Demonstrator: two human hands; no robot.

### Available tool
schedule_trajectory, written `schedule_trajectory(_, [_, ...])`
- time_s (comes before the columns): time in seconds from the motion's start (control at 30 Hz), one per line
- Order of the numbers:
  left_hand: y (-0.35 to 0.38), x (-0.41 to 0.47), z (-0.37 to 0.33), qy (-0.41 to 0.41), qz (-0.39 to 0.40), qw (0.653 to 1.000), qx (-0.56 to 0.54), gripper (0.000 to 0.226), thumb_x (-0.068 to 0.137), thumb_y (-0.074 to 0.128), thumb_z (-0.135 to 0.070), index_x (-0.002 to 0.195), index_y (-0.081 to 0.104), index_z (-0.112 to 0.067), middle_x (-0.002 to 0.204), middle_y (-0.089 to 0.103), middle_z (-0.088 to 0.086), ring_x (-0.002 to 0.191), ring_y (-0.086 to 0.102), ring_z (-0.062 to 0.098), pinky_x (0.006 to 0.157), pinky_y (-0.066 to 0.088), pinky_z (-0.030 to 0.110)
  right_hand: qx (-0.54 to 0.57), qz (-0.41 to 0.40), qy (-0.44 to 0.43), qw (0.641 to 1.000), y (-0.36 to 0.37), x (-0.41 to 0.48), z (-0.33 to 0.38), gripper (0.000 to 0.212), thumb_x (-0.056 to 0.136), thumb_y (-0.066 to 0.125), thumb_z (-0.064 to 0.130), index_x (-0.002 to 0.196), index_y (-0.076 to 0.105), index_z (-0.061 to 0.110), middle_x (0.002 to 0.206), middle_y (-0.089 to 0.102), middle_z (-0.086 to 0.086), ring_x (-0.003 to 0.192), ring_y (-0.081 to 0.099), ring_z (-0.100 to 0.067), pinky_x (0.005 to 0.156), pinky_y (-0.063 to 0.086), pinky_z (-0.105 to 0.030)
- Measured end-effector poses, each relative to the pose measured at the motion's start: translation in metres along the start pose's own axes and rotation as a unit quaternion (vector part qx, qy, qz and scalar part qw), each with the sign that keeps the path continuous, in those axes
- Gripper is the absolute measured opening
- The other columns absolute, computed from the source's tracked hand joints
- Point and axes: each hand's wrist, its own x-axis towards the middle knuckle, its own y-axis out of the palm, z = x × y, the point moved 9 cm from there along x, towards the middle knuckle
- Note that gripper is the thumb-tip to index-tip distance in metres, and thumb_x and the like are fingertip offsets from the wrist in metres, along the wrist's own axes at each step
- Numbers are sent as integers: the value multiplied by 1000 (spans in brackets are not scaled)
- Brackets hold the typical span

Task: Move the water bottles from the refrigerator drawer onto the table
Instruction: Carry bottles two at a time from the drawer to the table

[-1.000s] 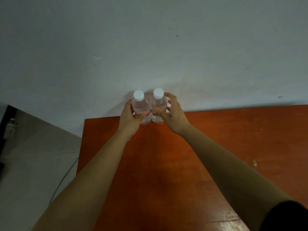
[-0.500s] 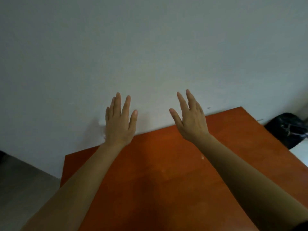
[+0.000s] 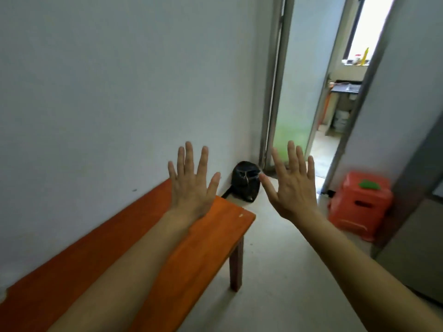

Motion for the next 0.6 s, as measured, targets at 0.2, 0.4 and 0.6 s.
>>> schedule_trajectory(0.2, [65,37,-212,143,16,988,-60,70,99,22,-57,159,5,-25,166,-8,13,153,-9,30,120,4,60,-48,-32,126,990,-51,-48,-199,76,96,25,65,159,10,25,167,1,-12,154,-1,-29,123,2,-51])
schedule_trajectory(0.4, [165,58,-388,246,63,959,-125,69,98,21,-58,158,7,-25,166,-2,13,153,-2,32,117,13,63,-107,-19,224,969,-59,-87,-372,79,97,29,65,159,0,25,166,-2,-13,153,-2,-31,122,2,-55])
schedule_trajectory(0.6, [236,101,-567,316,104,927,-174,73,98,18,-61,159,4,-24,166,-10,12,152,-11,31,120,6,61,-183,6,293,938,-86,-91,-526,80,96,32,63,159,9,20,166,4,-17,153,5,-34,121,10,-57])
